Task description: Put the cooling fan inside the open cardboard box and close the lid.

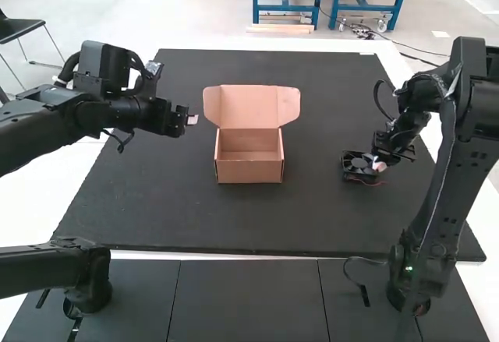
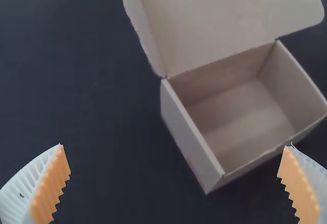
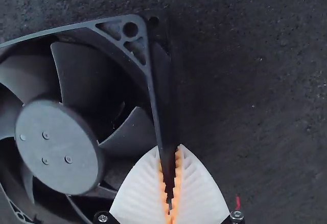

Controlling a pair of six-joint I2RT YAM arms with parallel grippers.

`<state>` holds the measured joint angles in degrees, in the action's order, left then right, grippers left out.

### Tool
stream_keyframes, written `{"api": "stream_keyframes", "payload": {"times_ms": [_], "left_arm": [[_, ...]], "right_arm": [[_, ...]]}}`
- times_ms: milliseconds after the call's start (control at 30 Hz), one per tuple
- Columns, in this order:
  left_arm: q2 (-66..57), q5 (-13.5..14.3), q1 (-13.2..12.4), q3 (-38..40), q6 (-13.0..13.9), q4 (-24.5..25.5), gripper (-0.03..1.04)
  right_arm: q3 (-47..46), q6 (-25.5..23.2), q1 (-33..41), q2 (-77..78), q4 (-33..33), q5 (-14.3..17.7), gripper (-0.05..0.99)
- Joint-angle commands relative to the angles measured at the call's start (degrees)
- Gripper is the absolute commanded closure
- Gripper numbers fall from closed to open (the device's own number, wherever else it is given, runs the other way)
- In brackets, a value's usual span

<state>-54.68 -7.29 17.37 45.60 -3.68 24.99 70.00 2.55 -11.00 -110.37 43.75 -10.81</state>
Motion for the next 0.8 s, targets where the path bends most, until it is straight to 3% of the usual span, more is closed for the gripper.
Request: {"api": "stream_keyframes", "payload": {"times_ms": [0, 400, 600, 767], "left_arm": [[2.38, -0.09, 0.04, -0.08, 1.49, 0.58, 0.05], [5.28, -0.18, 0.04, -1.13, 1.84, 4.54, 0.05], [6.25, -0.18, 0.04, -1.48, 1.66, 5.24, 0.05], [6.86, -0.18, 0.04, -2.36, 1.49, 5.07, 0.05]], "right_arm": [[1.72, -2.72, -0.33, 5.69, 0.81, -3.61, 0.96], [-2.15, -3.25, 0.19, 19.31, 7.67, -8.09, 0.96], [-6.72, -3.34, 0.19, 27.05, 9.08, -8.79, 0.96], [-10.41, -3.51, 0.99, 33.11, 10.92, -11.34, 0.96]]}}
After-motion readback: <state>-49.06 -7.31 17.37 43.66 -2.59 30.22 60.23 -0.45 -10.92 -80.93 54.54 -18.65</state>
